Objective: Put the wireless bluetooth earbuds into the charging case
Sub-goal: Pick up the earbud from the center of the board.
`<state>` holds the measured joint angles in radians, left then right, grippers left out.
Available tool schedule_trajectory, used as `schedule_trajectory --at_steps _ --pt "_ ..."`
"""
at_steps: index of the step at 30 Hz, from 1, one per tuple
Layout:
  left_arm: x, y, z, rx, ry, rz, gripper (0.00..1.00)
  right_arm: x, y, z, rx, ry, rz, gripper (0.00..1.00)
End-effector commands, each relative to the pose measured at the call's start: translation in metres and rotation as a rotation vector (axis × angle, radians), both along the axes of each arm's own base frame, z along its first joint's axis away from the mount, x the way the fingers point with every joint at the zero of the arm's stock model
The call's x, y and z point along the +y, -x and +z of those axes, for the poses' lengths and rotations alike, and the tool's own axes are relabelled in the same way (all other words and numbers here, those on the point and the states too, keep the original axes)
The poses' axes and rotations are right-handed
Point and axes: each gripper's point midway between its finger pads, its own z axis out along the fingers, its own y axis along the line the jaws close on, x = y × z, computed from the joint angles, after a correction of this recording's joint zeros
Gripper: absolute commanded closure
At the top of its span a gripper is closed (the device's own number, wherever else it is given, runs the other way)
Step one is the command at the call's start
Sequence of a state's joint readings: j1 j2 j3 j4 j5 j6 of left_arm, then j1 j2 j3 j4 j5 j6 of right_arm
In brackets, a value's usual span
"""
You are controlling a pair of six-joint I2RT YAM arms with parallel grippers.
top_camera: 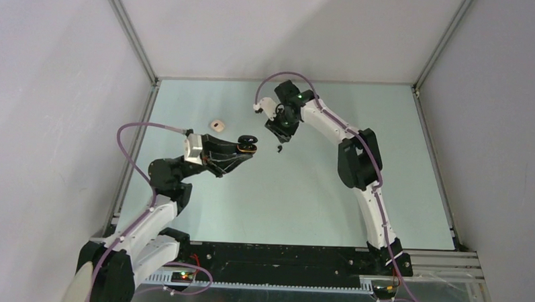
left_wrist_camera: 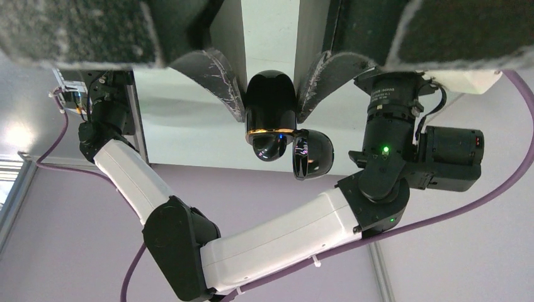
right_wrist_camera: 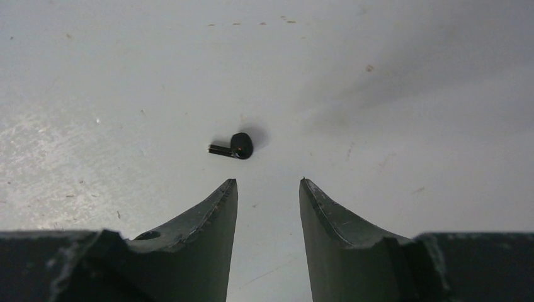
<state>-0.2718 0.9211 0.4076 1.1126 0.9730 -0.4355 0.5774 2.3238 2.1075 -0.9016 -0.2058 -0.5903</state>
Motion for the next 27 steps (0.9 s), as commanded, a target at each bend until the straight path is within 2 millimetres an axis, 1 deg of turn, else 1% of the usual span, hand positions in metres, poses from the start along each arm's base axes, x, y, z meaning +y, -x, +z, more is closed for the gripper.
schedule_trajectory --at_steps 1,6,9,16,27 --pt "0.002 -0.003 0.006 -0.034 0.010 0.022 0.99 0.011 0.008 -0.001 0.020 -0.016 0.124 0.54" --pt "0.002 -0.004 0.005 -0.030 0.008 0.022 0.99 0.017 0.011 -0.008 0.050 -0.018 0.154 0.53" --pt "0.002 -0.004 0.005 -0.031 0.008 0.023 0.99 0.022 0.009 -0.013 0.053 -0.014 0.160 0.53" --pt "0.002 -0.004 0.005 -0.033 0.007 0.022 0.99 0.023 0.010 -0.025 0.064 0.003 0.171 0.52" --pt "0.002 -0.004 0.004 -0.027 0.006 0.020 0.99 0.025 0.015 -0.029 0.082 -0.002 0.192 0.54"
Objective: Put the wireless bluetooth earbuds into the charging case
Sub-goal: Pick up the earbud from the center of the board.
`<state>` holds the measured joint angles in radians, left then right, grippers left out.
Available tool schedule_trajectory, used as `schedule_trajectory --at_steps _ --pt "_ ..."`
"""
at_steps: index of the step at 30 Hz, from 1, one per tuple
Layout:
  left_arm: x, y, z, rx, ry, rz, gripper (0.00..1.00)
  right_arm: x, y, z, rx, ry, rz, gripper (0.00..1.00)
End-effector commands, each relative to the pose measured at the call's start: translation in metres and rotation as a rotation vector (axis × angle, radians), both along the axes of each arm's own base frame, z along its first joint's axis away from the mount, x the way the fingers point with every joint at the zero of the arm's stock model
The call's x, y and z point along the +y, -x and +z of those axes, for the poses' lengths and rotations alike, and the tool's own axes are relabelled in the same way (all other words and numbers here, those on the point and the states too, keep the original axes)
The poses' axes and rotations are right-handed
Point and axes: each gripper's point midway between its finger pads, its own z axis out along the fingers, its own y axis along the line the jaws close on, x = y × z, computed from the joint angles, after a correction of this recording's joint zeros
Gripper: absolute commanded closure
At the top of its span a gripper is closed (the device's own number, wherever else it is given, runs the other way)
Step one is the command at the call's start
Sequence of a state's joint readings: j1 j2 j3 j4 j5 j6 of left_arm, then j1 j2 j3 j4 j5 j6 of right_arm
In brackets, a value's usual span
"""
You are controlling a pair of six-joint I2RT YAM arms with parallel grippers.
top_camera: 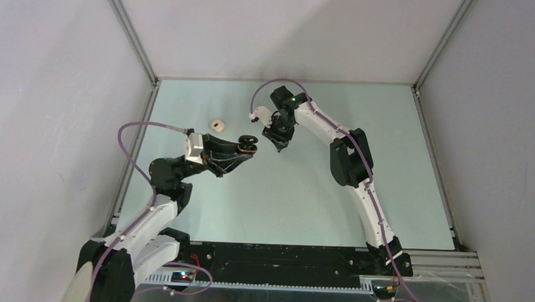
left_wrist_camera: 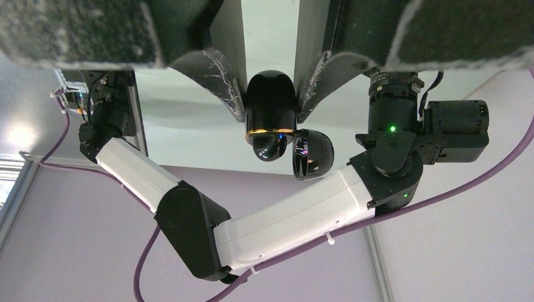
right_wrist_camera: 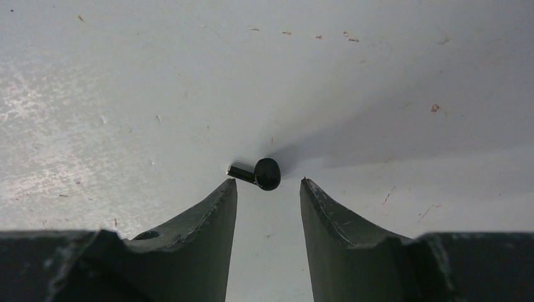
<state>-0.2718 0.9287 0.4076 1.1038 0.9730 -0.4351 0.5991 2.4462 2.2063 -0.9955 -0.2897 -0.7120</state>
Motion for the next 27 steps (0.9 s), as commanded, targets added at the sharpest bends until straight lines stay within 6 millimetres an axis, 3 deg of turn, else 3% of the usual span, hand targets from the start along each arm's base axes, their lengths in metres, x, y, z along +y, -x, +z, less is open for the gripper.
schedule_trajectory --at_steps 1,27 --pt "0.0024 -0.0022 0.0072 -0.042 0.010 0.021 0.99 0.0095 -0.0001 0.0060 -0.005 -0.025 0.029 0.54" --pt "0.0017 -0.0036 0.0057 -0.035 0.009 0.018 0.99 0.0106 -0.0055 0.0002 -0.020 -0.018 0.018 0.59"
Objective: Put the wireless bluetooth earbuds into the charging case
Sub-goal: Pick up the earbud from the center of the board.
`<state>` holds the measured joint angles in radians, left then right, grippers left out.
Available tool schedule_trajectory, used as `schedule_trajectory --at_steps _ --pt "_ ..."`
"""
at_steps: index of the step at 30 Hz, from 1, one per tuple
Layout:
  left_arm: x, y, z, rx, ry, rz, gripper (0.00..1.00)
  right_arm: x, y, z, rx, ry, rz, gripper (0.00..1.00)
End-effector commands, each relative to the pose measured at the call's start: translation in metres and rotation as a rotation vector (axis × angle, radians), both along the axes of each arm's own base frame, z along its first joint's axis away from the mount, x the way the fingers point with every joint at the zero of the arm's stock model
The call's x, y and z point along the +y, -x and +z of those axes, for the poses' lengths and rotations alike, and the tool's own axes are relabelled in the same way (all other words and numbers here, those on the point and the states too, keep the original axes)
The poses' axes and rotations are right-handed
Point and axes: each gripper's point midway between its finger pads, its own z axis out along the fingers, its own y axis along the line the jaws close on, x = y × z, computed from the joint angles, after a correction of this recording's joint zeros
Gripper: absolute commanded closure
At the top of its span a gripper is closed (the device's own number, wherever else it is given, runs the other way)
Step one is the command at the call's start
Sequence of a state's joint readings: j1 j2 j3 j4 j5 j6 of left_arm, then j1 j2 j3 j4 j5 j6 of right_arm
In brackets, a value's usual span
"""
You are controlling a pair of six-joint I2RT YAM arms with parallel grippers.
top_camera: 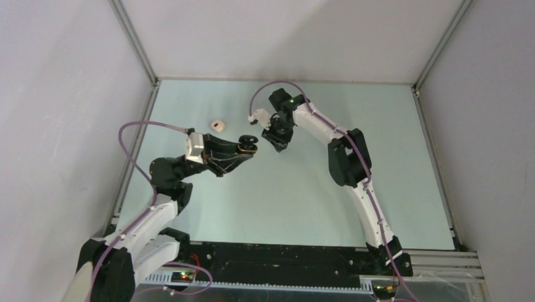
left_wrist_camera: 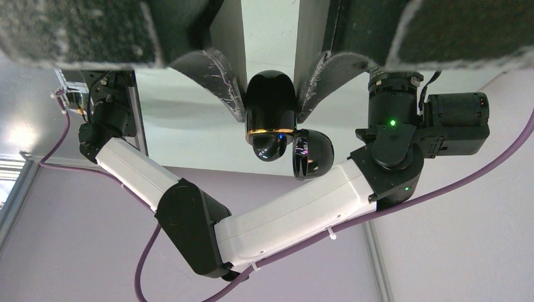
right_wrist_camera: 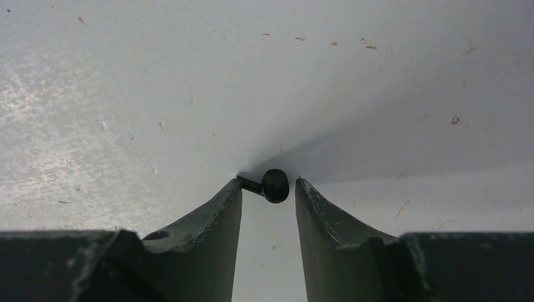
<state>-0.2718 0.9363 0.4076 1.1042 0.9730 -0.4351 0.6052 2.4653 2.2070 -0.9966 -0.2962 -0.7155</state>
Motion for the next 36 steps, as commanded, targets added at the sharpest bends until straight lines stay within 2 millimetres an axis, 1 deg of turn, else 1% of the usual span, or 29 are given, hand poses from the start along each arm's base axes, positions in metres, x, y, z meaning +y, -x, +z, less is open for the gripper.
schedule_trajectory --at_steps 1,9,14,16,17,19,26,27,28,29,31,36 --pt "0.002 -0.002 0.007 -0.044 0.011 0.019 0.99 0.008 -0.009 0.009 -0.037 -0.026 0.006 0.59" --pt "0.002 -0.002 0.007 -0.041 0.010 0.018 0.99 0.012 -0.009 0.019 -0.044 -0.051 0.008 0.67" --pt "0.002 -0.002 0.007 -0.045 0.010 0.019 0.99 0.013 -0.006 0.026 -0.040 -0.066 0.007 0.68" --pt "0.002 -0.002 0.007 -0.045 0.010 0.020 0.99 0.014 -0.006 0.029 -0.039 -0.077 0.001 0.70" --pt "0.002 -0.002 0.007 -0.045 0.010 0.019 0.99 0.014 -0.005 0.032 -0.038 -0.081 -0.003 0.73" --pt "0.002 -0.002 0.007 -0.045 0.010 0.018 0.99 0.015 -0.004 0.037 -0.032 -0.095 -0.008 0.75" --pt "0.002 -0.001 0.006 -0.046 0.009 0.019 0.99 0.016 0.006 0.061 -0.004 -0.152 -0.030 0.79" --pt "0.002 -0.001 0.006 -0.047 0.009 0.018 0.99 0.014 0.008 0.059 0.003 -0.147 -0.033 0.79" --pt "0.002 -0.002 0.006 -0.046 0.010 0.020 0.99 0.014 0.008 0.063 -0.007 -0.151 -0.036 0.80" --pt "0.002 -0.002 0.006 -0.045 0.009 0.020 0.99 0.012 0.009 0.061 -0.004 -0.142 -0.042 0.81" --pt "0.002 -0.002 0.007 -0.044 0.011 0.020 0.99 0.011 0.009 0.063 -0.007 -0.142 -0.052 0.83" --pt "0.003 -0.003 0.005 -0.036 0.009 0.030 0.99 0.004 0.012 0.076 -0.035 -0.142 -0.082 0.85"
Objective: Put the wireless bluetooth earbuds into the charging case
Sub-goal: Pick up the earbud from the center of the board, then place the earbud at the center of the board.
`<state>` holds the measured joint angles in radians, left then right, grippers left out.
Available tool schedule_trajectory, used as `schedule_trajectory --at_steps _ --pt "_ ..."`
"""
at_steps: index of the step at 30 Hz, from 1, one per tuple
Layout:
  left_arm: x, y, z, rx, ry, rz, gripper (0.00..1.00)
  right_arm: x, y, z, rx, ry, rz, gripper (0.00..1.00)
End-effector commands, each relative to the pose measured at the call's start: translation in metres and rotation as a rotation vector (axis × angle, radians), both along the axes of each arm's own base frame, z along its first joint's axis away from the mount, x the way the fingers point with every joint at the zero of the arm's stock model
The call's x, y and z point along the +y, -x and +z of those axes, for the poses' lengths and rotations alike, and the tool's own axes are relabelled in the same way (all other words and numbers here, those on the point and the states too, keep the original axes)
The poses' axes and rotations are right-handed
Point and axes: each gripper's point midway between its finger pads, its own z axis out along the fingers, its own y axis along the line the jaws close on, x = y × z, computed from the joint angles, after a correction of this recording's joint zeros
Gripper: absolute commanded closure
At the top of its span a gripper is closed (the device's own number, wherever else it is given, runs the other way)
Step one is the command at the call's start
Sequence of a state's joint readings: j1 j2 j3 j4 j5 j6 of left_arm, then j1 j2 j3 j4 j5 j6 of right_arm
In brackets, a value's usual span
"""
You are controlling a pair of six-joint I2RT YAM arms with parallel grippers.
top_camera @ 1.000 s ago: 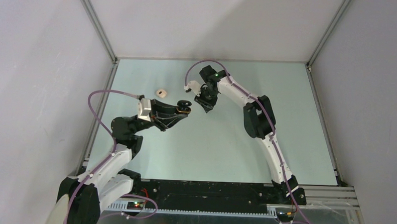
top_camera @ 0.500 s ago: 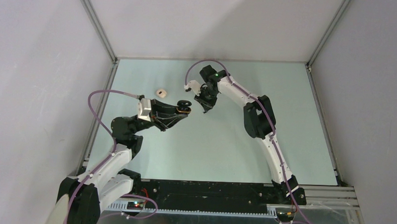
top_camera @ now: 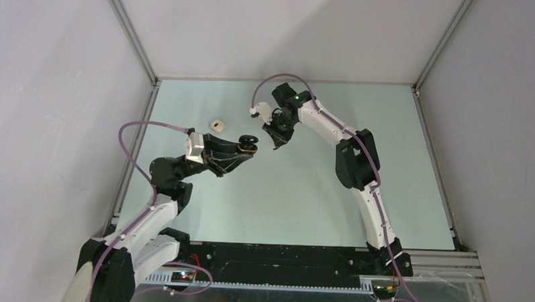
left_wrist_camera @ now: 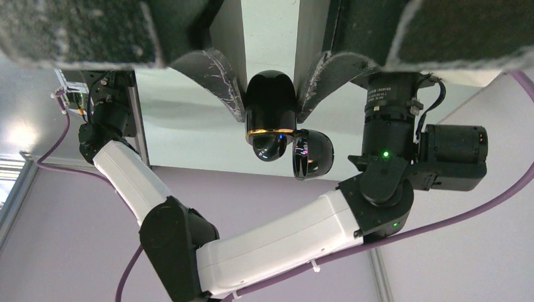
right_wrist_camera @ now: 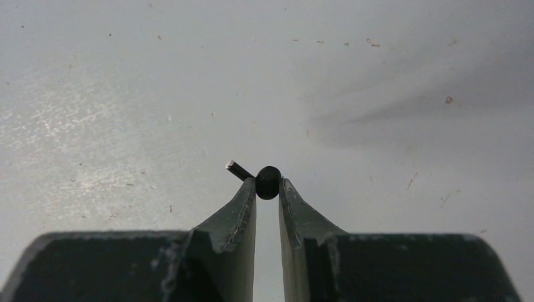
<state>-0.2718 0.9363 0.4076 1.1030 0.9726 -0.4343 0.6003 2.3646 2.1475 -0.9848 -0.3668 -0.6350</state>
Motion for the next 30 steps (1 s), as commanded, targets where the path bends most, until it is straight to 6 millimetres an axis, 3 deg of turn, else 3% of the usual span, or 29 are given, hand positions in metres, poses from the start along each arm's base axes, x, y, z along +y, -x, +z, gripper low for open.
schedule_trajectory --at_steps 1,4,5,6,7,8,18,20,21,24,28,30 --pt "0.003 -0.004 0.005 -0.037 0.009 0.035 0.99 -0.003 -0.005 0.043 -0.088 -0.048 -0.042 0.85" --pt "0.003 -0.010 0.001 -0.014 0.005 0.056 0.99 -0.010 -0.003 0.057 -0.136 -0.049 -0.070 0.85" --pt "0.004 -0.013 -0.001 -0.001 0.005 0.070 0.99 -0.013 -0.007 0.072 -0.184 -0.058 -0.086 0.85" --pt "0.005 -0.016 0.000 0.004 0.009 0.082 0.99 -0.017 -0.004 0.069 -0.185 -0.045 -0.095 0.84" --pt "0.005 -0.018 -0.001 0.008 0.008 0.090 0.99 -0.020 -0.008 0.085 -0.236 -0.056 -0.109 0.84" --pt "0.005 -0.020 -0.002 0.017 0.010 0.100 0.99 -0.025 -0.004 0.083 -0.238 -0.047 -0.115 0.84" --pt "0.007 -0.038 -0.011 0.090 0.006 0.165 1.00 -0.065 0.014 0.180 -0.573 -0.073 -0.189 0.84" --pt "0.007 -0.039 -0.013 0.100 0.004 0.166 1.00 -0.076 0.025 0.211 -0.664 -0.090 -0.200 0.84" --pt "0.006 -0.039 -0.014 0.105 0.002 0.165 1.00 -0.076 0.030 0.214 -0.682 -0.088 -0.190 0.84" --pt "0.005 -0.041 -0.019 0.131 -0.010 0.169 1.00 -0.084 0.046 0.249 -0.775 -0.127 -0.194 0.84" --pt "0.003 -0.044 -0.030 0.159 -0.038 0.170 1.00 -0.081 0.071 0.271 -0.839 -0.154 -0.165 0.84" --pt "0.000 -0.044 -0.034 0.172 -0.050 0.162 1.00 -0.069 0.088 0.277 -0.866 -0.164 -0.124 0.84"
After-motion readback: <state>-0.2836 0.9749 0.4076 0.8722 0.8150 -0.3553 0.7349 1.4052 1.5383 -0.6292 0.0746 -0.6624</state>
